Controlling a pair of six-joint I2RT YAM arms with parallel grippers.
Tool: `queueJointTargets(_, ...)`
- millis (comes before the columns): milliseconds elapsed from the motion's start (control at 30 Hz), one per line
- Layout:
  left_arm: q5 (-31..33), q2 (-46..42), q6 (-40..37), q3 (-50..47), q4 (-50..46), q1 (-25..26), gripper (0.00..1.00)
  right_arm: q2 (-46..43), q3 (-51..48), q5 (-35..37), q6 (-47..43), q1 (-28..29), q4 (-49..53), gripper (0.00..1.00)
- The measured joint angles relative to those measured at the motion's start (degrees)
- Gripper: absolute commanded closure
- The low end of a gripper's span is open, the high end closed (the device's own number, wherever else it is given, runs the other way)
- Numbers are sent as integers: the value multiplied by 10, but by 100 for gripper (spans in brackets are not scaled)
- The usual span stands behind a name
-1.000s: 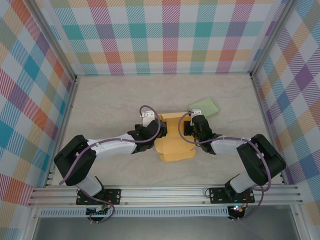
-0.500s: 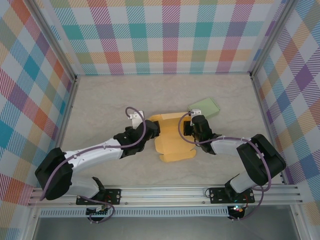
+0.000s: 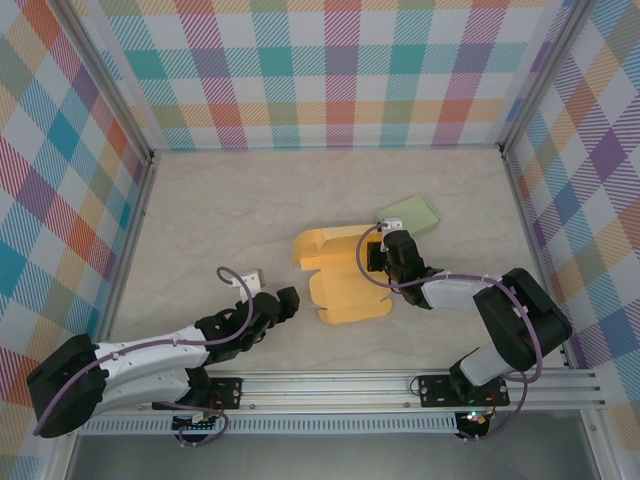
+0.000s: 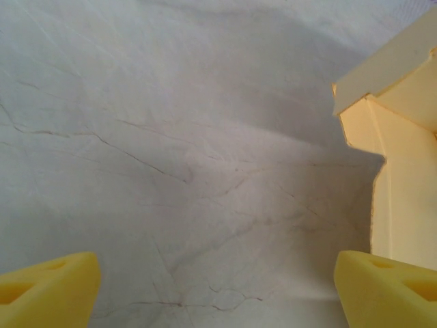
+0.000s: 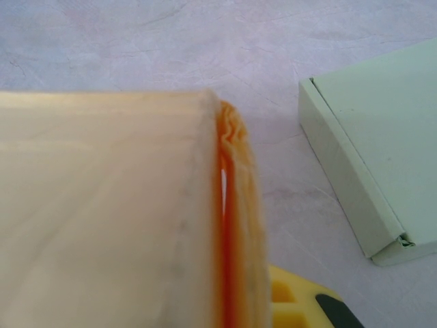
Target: Fold the paper box
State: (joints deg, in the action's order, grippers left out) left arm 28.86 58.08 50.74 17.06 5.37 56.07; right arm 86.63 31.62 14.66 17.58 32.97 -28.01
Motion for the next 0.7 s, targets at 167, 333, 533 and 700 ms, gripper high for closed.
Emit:
queueJointTargets(167,-43,75,-18,37,92,1,11,0,0,0,0,0,0,100)
queueJointTargets(333,-60,159,-26,89,147,1,14,0,0,0,0,0,0,100)
queueJointTargets(533,-52,199,-32,118,169,1,19,0,0,0,2,0,0,100)
queueJointTargets(700,-46,222,-60,156,175,1,19,0,0,0,4,0,0,100)
